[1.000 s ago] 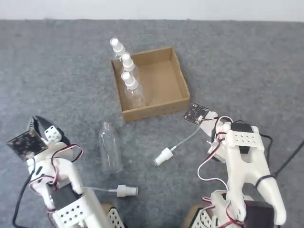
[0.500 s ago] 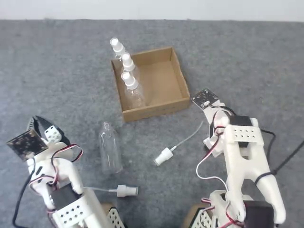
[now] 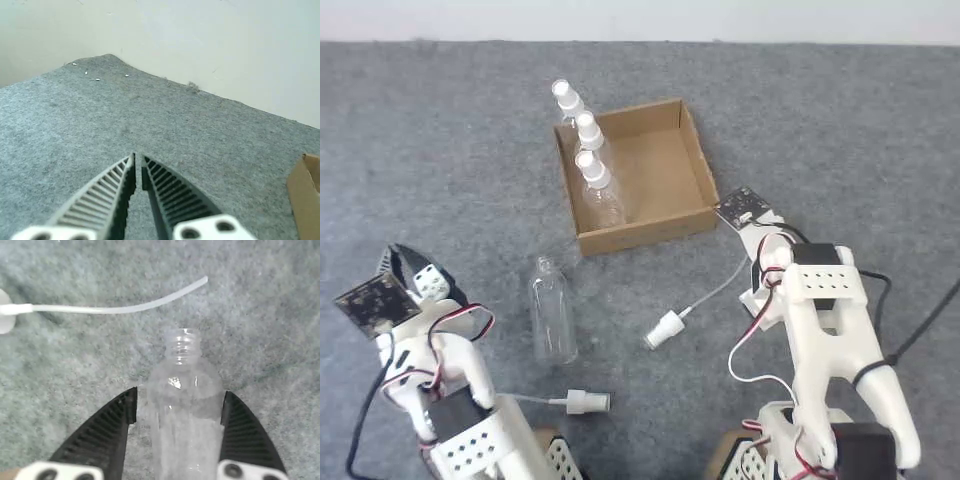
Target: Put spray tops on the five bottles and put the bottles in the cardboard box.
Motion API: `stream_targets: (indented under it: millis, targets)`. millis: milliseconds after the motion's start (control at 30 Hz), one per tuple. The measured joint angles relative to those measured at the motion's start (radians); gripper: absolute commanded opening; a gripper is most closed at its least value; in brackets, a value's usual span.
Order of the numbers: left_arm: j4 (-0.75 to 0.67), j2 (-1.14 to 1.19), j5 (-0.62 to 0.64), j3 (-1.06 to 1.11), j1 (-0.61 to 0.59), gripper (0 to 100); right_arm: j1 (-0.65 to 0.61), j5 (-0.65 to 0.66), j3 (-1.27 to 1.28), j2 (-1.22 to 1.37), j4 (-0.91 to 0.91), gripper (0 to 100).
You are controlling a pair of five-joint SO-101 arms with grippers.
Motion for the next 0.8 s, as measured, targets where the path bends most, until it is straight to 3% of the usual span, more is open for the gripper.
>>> stream_targets:
  millis: [400,800]
  targets:
    - [0.0,0.0,0.0,0.0,0.0,1,0.0,0.0,-0.002,0.08,-0.015,20.6]
    - [0.0,0.0,0.0,0.0,0.0,1,0.002,0.002,-0.011,0.137,-0.043,0.6]
